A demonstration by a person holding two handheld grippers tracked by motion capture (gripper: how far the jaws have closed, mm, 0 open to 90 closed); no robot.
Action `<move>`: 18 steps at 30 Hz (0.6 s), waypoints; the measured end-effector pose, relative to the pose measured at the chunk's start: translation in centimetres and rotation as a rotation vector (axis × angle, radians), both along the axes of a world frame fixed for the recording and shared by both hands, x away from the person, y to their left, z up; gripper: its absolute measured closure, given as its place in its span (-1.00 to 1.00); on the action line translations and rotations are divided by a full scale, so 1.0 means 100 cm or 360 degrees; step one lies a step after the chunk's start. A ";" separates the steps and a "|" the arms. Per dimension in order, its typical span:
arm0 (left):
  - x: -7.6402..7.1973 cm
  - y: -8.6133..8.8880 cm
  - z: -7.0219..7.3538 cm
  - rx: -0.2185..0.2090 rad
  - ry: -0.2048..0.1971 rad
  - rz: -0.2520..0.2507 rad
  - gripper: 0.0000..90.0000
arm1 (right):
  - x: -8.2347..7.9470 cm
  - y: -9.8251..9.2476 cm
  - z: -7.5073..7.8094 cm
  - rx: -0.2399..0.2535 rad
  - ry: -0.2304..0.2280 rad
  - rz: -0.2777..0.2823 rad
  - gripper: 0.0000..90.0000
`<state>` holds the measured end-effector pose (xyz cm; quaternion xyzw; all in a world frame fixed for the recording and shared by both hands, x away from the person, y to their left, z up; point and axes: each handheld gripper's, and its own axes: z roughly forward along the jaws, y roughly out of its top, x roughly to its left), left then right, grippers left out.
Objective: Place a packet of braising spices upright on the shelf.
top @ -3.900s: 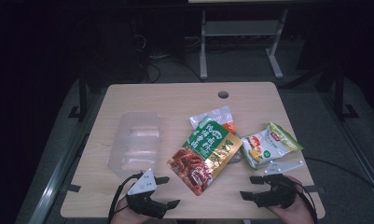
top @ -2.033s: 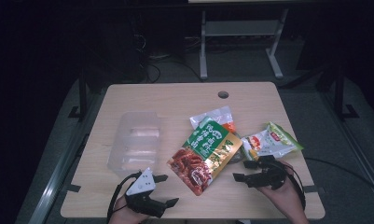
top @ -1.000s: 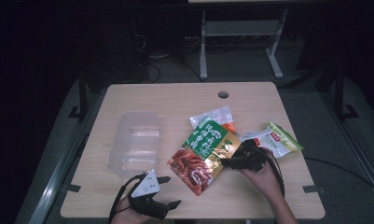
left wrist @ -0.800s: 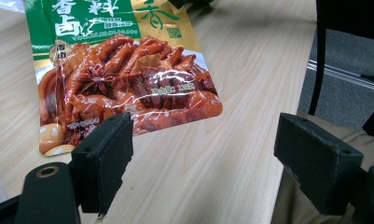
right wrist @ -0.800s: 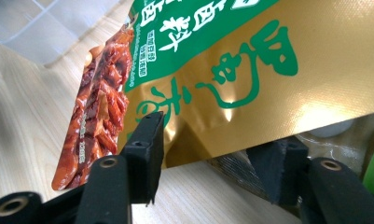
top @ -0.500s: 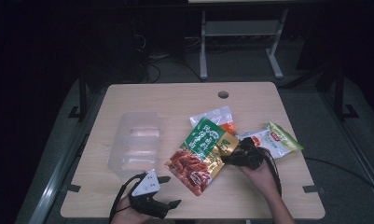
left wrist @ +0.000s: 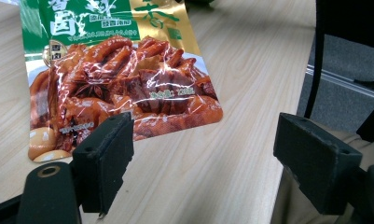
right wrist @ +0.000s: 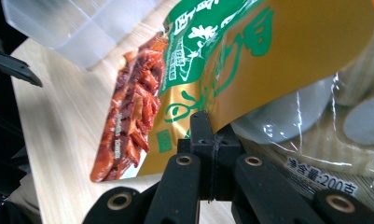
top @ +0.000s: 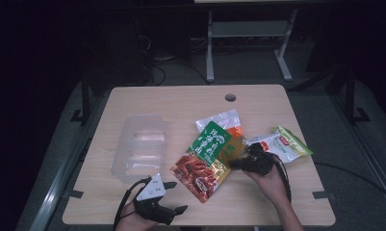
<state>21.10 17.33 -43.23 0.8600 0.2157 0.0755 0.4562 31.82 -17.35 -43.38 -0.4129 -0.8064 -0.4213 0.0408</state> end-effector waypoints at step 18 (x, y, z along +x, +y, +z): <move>0.003 -0.004 0.008 -0.0142 0.0093 0.0038 -0.56 | -0.014 -0.002 0.039 -0.0058 -0.0239 0.0068 1.00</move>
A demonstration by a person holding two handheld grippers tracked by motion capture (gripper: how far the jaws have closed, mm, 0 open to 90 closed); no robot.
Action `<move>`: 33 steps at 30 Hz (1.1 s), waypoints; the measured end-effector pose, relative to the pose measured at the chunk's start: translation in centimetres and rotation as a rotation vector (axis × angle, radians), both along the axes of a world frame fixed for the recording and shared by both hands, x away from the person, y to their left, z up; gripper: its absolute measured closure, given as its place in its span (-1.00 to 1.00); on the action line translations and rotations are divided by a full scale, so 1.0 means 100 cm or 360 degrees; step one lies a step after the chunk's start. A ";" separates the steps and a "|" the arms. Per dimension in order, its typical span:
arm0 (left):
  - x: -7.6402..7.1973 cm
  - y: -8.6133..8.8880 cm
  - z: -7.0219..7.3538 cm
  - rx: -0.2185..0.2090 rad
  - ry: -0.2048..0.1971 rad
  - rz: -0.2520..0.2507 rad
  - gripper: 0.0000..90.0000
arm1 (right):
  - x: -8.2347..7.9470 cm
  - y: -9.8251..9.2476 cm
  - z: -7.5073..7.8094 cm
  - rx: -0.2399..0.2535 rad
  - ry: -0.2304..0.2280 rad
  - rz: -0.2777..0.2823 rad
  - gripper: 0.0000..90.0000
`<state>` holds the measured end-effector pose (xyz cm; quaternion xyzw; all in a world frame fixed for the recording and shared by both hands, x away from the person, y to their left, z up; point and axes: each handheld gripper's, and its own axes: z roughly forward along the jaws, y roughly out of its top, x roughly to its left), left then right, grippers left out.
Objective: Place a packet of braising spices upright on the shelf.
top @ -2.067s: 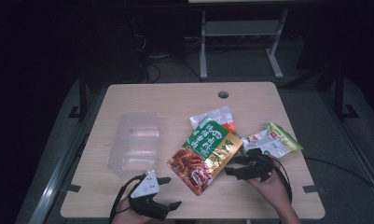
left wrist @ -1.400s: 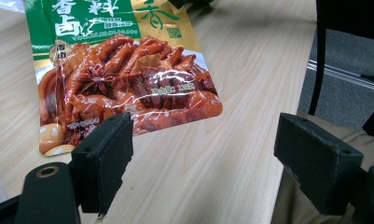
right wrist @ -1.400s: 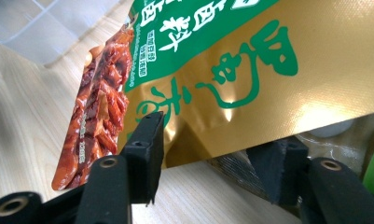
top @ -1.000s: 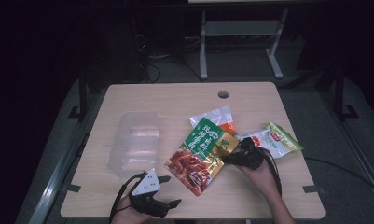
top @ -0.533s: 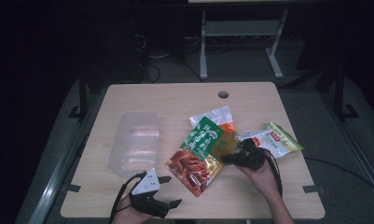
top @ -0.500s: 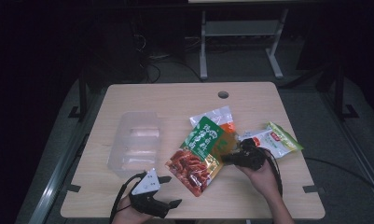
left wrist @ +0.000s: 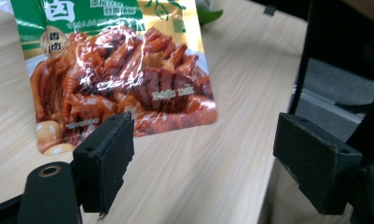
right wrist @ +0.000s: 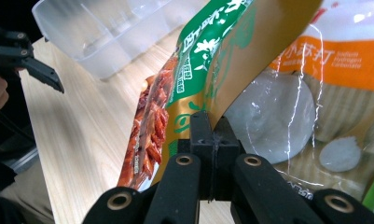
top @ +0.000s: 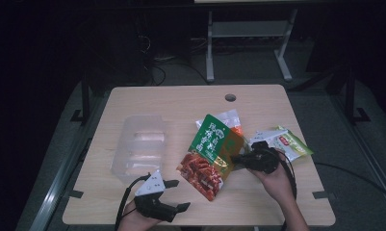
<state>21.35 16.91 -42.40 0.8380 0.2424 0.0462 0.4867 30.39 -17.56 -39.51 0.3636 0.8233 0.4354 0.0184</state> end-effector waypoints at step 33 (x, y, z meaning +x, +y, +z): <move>0.116 -0.080 0.012 0.0178 0.0010 0.0159 -0.53 | -0.014 -0.032 0.040 -0.0102 -0.0230 0.0083 1.00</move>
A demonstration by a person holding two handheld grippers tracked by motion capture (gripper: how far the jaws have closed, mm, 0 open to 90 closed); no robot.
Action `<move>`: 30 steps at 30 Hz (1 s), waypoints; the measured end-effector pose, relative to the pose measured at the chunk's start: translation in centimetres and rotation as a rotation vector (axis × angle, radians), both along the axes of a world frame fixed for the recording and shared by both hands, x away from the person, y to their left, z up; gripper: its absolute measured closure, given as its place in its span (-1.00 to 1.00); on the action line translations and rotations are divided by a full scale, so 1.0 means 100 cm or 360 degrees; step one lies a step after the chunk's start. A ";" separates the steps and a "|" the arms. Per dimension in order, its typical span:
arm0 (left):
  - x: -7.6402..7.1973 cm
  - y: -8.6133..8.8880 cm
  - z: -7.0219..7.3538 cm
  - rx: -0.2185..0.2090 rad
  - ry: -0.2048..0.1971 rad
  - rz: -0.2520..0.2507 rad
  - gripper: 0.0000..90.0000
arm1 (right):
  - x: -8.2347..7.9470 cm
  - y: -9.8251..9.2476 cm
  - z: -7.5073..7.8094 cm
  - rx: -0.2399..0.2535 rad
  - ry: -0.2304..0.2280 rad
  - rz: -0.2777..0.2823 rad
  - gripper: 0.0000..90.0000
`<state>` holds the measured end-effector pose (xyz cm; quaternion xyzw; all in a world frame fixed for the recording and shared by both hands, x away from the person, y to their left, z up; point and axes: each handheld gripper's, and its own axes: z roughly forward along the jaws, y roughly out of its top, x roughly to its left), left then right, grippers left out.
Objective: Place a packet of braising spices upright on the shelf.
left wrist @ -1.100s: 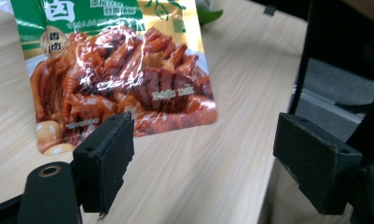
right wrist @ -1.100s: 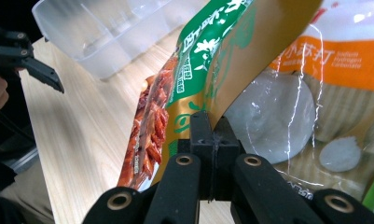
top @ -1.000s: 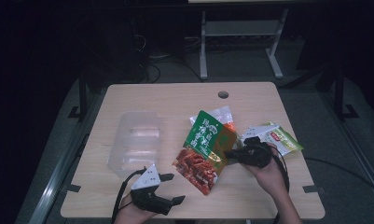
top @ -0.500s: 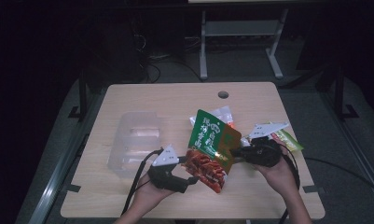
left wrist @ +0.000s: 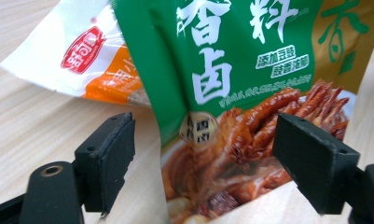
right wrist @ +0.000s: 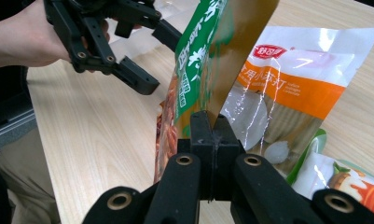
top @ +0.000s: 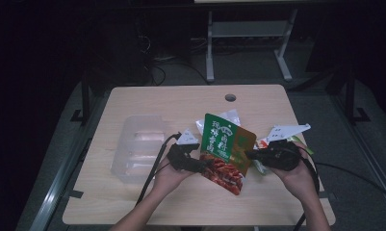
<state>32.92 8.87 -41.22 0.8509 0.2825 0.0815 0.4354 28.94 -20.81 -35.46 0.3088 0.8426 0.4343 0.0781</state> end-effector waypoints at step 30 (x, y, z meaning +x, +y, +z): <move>-0.001 0.010 0.004 -0.0198 0.0102 -0.0107 0.90 | 0.010 -0.016 -0.018 0.0113 0.0082 -0.0138 0.97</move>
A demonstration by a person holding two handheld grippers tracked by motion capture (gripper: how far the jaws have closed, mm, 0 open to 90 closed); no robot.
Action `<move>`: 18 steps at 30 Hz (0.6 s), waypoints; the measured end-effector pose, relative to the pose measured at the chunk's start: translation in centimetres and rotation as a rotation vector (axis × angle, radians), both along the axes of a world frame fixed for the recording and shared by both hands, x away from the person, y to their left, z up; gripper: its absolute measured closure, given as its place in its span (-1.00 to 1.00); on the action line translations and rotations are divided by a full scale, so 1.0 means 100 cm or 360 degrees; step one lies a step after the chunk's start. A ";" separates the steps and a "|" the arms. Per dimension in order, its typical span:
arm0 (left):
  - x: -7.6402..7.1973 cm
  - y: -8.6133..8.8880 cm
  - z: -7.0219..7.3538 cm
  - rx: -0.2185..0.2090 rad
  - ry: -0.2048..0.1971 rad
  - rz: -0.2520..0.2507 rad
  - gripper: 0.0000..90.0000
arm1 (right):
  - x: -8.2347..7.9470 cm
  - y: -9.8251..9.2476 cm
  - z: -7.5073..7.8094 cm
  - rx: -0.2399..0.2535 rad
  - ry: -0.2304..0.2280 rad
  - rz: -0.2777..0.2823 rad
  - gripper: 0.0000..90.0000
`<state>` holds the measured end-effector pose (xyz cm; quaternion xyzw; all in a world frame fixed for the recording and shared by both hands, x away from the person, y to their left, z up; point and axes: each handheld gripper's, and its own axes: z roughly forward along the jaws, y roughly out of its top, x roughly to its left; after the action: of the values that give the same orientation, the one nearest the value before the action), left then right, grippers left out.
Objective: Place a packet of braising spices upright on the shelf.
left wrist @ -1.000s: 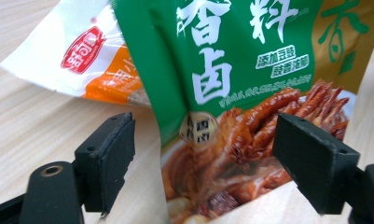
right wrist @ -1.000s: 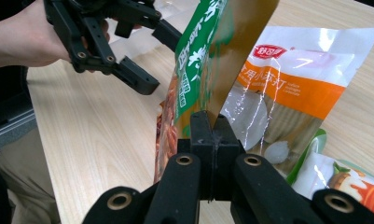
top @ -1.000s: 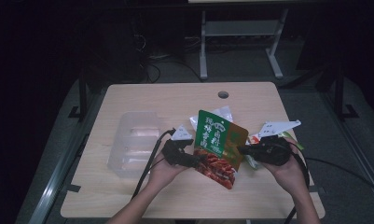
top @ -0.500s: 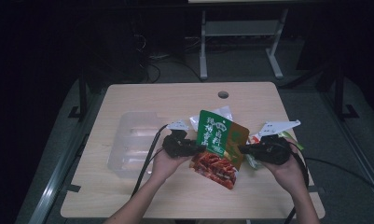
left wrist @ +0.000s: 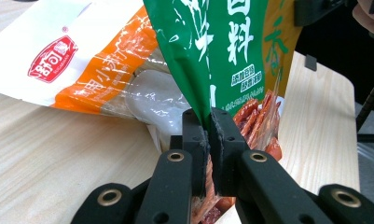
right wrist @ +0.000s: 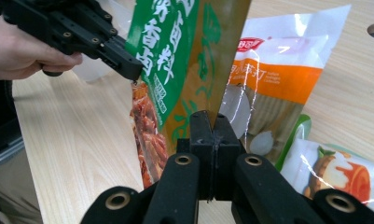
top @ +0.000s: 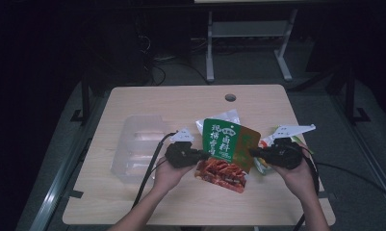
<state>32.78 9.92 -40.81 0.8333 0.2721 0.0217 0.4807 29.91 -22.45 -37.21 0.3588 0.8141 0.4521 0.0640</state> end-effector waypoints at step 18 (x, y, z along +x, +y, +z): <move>-0.006 0.000 -0.002 0.0037 -0.0023 0.0019 0.92 | 0.012 0.018 -0.034 0.0095 0.0191 0.0042 0.42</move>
<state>32.20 9.96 -41.03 0.8370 0.2733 0.0339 0.4729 31.16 -20.64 -40.63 0.3763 0.8073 0.4545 -0.0014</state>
